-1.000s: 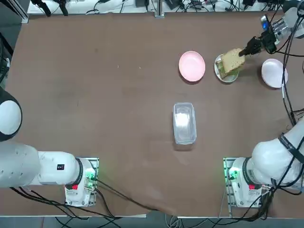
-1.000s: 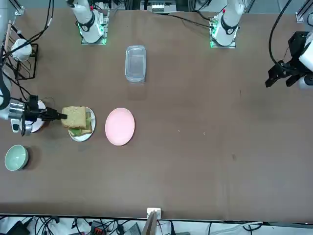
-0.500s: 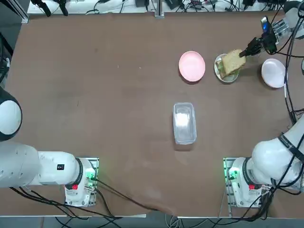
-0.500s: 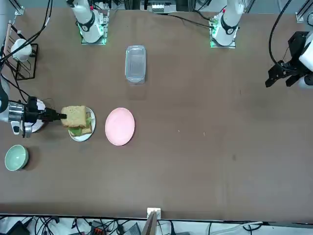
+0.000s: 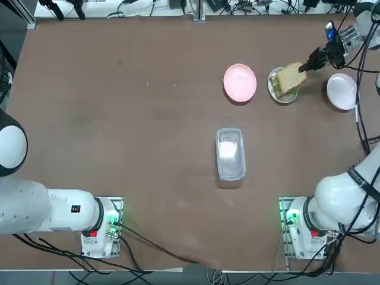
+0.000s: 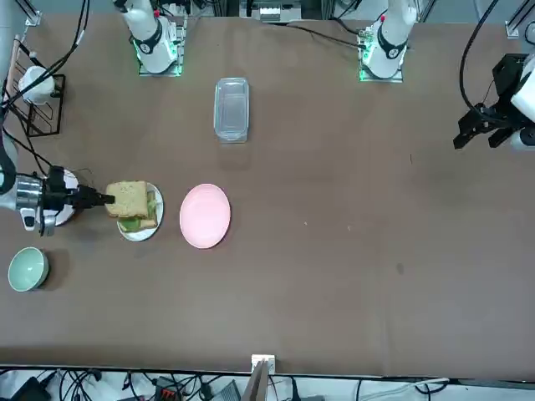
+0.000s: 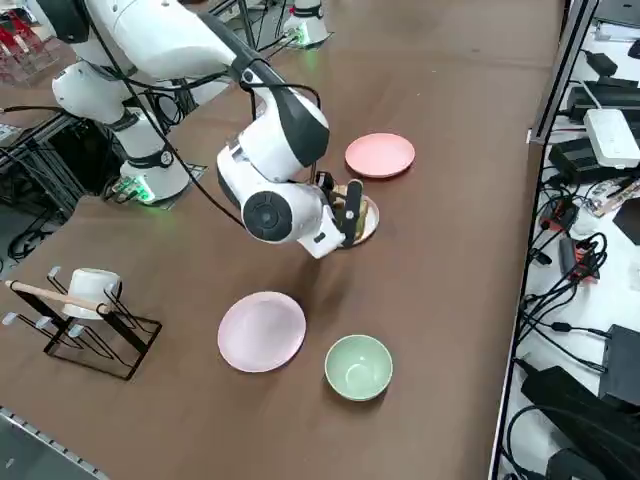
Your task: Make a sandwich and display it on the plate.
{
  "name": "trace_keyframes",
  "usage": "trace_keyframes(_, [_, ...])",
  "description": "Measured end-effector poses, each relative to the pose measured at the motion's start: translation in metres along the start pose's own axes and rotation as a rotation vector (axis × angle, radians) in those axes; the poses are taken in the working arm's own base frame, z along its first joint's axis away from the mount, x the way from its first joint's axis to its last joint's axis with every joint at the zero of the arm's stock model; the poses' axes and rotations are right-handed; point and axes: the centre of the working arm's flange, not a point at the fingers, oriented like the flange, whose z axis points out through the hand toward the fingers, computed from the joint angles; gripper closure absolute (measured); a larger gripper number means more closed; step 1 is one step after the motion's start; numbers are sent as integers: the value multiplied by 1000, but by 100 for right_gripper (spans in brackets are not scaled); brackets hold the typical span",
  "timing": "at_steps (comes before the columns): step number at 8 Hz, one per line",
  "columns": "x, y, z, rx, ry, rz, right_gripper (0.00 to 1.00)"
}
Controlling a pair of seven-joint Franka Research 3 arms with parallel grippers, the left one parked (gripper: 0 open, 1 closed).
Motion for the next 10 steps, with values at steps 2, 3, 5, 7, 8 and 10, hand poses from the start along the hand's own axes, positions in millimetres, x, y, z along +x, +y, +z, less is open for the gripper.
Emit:
trace_keyframes(2, [2,7,5,4,-5,-5,92])
trace_keyframes(3, [3,8,5,4,-5,-8,92])
trace_keyframes(5, [4,9,5,3,-5,-10,92])
trace_keyframes(7, [4,11,7,5,-7,-8,89])
trace_keyframes(8, [4,11,7,5,-7,-8,83])
trace_keyframes(10, [7,14,8,5,-8,-13,62])
